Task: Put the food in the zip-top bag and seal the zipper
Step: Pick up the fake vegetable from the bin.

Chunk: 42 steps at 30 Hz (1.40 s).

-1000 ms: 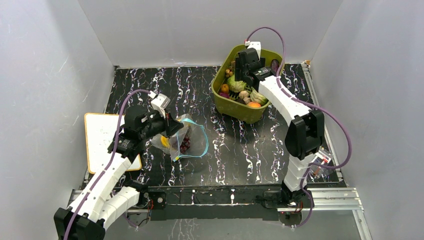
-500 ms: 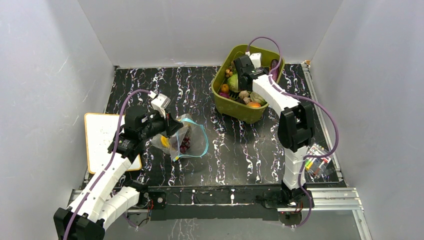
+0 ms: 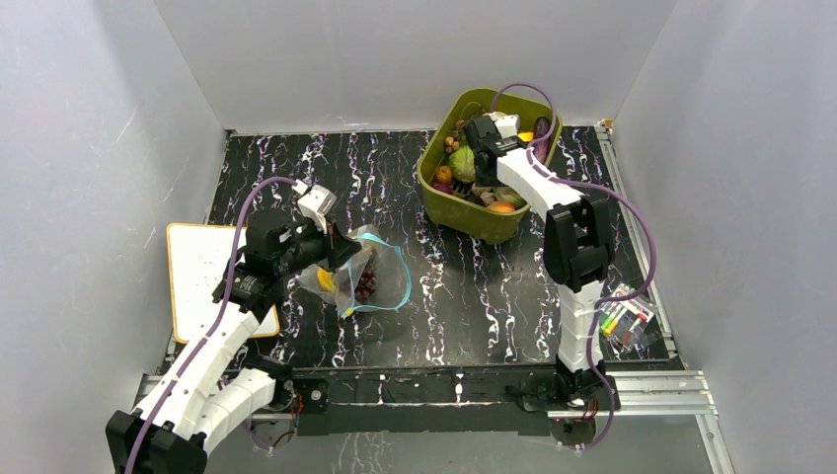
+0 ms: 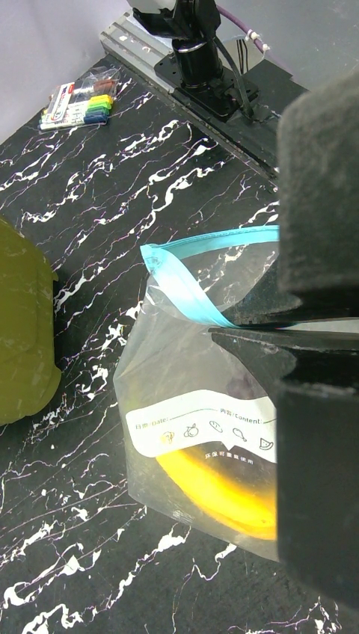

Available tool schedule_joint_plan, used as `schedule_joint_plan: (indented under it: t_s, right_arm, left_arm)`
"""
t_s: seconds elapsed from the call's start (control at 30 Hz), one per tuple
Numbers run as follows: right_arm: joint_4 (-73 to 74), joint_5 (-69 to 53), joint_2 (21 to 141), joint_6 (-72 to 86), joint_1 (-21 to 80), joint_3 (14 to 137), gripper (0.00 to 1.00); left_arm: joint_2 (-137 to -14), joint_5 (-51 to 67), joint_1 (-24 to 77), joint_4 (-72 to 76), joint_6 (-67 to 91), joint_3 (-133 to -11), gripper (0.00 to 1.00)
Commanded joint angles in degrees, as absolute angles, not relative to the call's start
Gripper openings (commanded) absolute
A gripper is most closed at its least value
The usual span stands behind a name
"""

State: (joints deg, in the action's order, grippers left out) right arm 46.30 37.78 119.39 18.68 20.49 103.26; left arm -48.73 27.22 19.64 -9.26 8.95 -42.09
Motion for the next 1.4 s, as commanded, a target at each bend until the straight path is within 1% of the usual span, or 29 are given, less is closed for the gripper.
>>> schedule_joint_plan:
  t_s: [0.0,0.1,0.17,0.23,0.3,0.47,0.73,0.93,1.03,1.37]
  right_arm:
    - [45.53,40.44,120.26,19.54,19.96,104.28,0.85]
    - [45.23,40.32,120.41,19.21,19.65,104.27,0.79]
    - [45.07,40.15,120.05,19.14,19.6,104.04,0.72]
    - [44.49,39.85,119.46,18.77,19.6,103.7,0.62]
    - [44.22,39.75,118.83,18.5,19.6,103.45,0.56]
    - [43.42,38.81,116.64,18.07,19.6,102.48,0.46]
    - [42.19,36.99,112.46,17.86,19.6,99.79,0.42]
    - [40.0,34.27,107.52,15.63,19.68,97.46,0.38]
    - [39.77,32.97,104.51,14.94,19.68,97.02,0.35]
    - [39.9,26.66,94.03,15.64,21.22,93.95,0.34]
  left_arm:
    - [-47.37,26.92,19.86,-9.01,7.92,-41.96,0.0]
    - [-47.49,26.65,19.86,-9.19,7.83,-41.98,0.0]
    - [-47.54,26.63,19.82,-9.23,7.76,-42.01,0.0]
    - [-47.55,26.49,19.84,-9.23,7.73,-41.98,0.0]
    - [-47.63,26.41,19.86,-9.31,7.73,-41.93,0.0]
    - [-47.62,26.15,19.84,-9.32,7.69,-42.01,0.0]
    - [-47.82,26.1,19.85,-9.2,8.03,-41.82,0.0]
    - [-47.92,26.75,19.86,-7.65,11.21,-41.48,0.0]
    - [-48.54,27.34,19.8,-7.76,13.43,-43.2,0.0]
    - [-50.47,30.06,19.81,-7.04,19.27,-49.17,0.0]
